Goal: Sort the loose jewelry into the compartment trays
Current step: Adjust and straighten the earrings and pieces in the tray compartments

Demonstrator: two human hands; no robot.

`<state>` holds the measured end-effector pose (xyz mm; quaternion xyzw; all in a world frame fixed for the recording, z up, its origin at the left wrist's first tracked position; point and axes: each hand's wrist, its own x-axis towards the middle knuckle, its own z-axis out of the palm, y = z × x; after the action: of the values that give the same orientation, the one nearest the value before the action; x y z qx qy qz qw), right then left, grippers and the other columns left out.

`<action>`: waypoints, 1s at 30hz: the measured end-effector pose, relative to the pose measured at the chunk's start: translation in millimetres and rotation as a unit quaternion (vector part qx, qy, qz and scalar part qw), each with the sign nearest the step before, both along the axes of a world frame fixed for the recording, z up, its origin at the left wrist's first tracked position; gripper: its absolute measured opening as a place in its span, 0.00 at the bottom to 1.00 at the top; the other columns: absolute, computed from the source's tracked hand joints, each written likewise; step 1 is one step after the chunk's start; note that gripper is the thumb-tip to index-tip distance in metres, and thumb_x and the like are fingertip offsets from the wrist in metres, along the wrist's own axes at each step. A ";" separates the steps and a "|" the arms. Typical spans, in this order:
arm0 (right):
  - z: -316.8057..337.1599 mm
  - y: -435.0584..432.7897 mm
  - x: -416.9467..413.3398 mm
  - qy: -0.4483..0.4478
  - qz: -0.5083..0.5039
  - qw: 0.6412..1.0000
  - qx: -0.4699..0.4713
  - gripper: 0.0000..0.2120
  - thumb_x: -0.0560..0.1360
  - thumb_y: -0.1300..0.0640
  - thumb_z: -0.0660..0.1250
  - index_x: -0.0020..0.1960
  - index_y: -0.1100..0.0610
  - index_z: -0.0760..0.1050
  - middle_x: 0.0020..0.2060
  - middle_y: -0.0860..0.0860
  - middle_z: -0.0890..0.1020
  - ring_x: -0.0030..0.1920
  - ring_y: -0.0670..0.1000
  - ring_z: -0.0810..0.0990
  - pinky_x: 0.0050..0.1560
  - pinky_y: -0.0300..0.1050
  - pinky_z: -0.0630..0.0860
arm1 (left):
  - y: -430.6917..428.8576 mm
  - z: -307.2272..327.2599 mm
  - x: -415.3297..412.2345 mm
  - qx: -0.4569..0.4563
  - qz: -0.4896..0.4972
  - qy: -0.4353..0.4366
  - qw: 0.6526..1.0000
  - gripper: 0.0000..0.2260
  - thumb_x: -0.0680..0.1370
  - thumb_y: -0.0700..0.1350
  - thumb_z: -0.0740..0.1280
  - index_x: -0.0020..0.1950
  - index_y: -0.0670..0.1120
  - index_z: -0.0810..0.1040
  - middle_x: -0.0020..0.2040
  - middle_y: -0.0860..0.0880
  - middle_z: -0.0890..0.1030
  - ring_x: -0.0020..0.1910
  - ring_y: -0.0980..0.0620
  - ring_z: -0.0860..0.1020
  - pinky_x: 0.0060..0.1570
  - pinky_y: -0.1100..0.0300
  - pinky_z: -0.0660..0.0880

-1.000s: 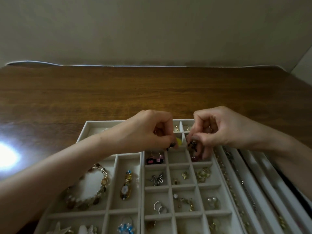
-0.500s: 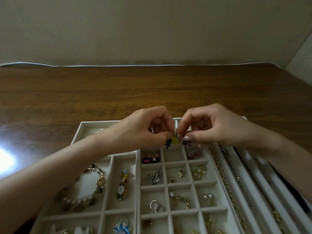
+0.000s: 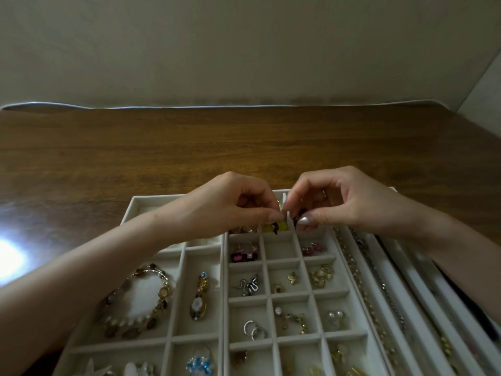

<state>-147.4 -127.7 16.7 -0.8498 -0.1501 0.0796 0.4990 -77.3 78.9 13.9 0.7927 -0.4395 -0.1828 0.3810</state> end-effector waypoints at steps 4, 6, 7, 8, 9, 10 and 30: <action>-1.1 1.3 0.5 0.002 -0.005 1.000 -0.002 0.14 0.67 0.67 0.73 0.48 0.52 0.80 0.46 0.55 0.82 0.46 0.53 0.83 0.48 0.45 0.80 | 0.7 0.7 2.8 0.000 0.009 0.004 1.000 0.11 0.69 0.54 0.68 0.43 0.49 0.80 0.35 0.53 0.79 0.31 0.60 0.73 0.33 0.64 0.71; -0.9 1.4 0.2 0.002 -0.012 1.000 -0.005 0.15 0.66 0.68 0.74 0.48 0.52 0.80 0.45 0.51 0.82 0.46 0.51 0.83 0.48 0.45 0.80 | 2.4 2.1 6.1 -0.002 0.018 0.010 1.000 0.10 0.68 0.54 0.68 0.43 0.49 0.81 0.37 0.50 0.81 0.33 0.57 0.75 0.35 0.60 0.74; -0.5 1.8 0.0 -0.001 -0.014 1.000 -0.006 0.16 0.66 0.68 0.74 0.48 0.52 0.80 0.44 0.50 0.83 0.46 0.50 0.83 0.48 0.44 0.80 | 3.7 3.0 7.9 -0.004 0.024 0.012 1.000 0.09 0.69 0.53 0.68 0.44 0.49 0.80 0.37 0.49 0.81 0.33 0.57 0.76 0.36 0.60 0.75; 0.0 2.4 0.0 -0.006 -0.015 1.000 -0.008 0.16 0.65 0.69 0.74 0.48 0.52 0.79 0.44 0.50 0.83 0.46 0.50 0.83 0.47 0.44 0.80 | 4.6 3.2 9.4 -0.006 0.030 0.014 0.999 0.07 0.70 0.51 0.69 0.44 0.49 0.80 0.38 0.49 0.81 0.33 0.57 0.77 0.36 0.61 0.75; 0.4 3.6 0.1 -0.011 -0.016 1.000 -0.009 0.17 0.65 0.69 0.74 0.48 0.52 0.79 0.44 0.50 0.83 0.46 0.50 0.83 0.47 0.45 0.81 | 5.3 3.0 11.0 -0.007 0.037 0.012 0.999 0.06 0.71 0.50 0.69 0.44 0.49 0.80 0.37 0.49 0.81 0.33 0.58 0.77 0.36 0.62 0.74; 0.9 4.9 0.3 -0.016 -0.017 1.000 -0.012 0.17 0.65 0.70 0.74 0.48 0.51 0.79 0.44 0.51 0.83 0.46 0.51 0.83 0.48 0.45 0.81 | 5.6 2.5 12.2 -0.006 0.044 0.007 0.999 0.05 0.72 0.49 0.69 0.44 0.49 0.80 0.38 0.48 0.81 0.33 0.57 0.76 0.36 0.60 0.75; 11.2 27.0 -5.1 -0.035 -0.029 0.995 -0.087 0.16 0.66 0.68 0.75 0.48 0.51 0.79 0.41 0.49 0.82 0.43 0.48 0.82 0.46 0.48 0.80 | 7.4 4.9 14.7 0.026 0.058 0.096 0.993 0.11 0.70 0.47 0.70 0.44 0.39 0.77 0.33 0.47 0.80 0.30 0.57 0.75 0.30 0.69 0.71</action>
<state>-152.5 -100.8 27.9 -0.8962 -0.1351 0.0481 0.4198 -62.6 86.3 18.8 0.8052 -0.3495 -0.2467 0.4106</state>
